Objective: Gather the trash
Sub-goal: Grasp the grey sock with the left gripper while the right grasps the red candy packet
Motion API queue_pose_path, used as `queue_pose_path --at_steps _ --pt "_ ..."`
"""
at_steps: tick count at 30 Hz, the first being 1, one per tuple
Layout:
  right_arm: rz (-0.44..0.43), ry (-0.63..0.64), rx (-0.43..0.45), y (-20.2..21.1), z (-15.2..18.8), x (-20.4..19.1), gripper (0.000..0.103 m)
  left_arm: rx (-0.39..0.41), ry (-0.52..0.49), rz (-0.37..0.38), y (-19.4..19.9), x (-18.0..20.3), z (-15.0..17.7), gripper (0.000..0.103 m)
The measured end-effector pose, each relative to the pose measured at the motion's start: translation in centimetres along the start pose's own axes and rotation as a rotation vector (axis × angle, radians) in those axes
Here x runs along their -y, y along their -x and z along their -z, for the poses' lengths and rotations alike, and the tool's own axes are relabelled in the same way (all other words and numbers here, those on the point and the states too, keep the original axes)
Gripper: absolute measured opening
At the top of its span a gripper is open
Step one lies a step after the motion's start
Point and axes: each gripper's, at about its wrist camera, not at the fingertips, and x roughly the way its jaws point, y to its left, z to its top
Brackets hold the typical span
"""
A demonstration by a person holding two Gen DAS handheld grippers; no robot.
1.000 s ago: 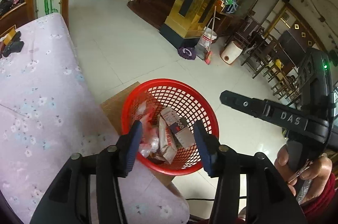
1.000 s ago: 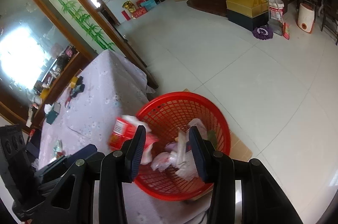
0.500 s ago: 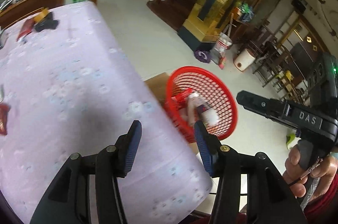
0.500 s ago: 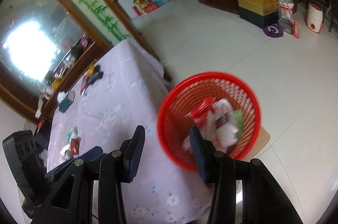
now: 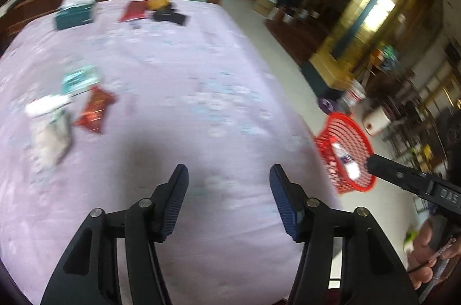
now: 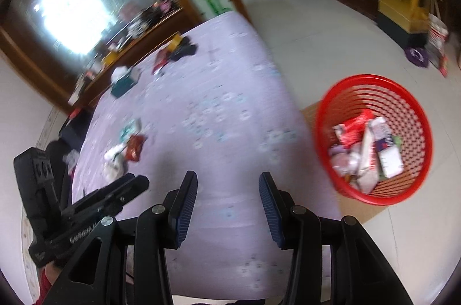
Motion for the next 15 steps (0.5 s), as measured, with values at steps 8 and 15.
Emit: queue_pose_path --at_steps 8,15 --pt "-0.026 0.092 -0.045 -1.7 0.9 -4.9 0.051 0.052 0.202 -0.200 2.8 -12.1 0.8 0.059" --pt "-0.023 0.138 -0.068 -2.8 0.8 -7.8 0.051 0.025 0.279 -0.286 1.1 -18.7 -0.1 0.059"
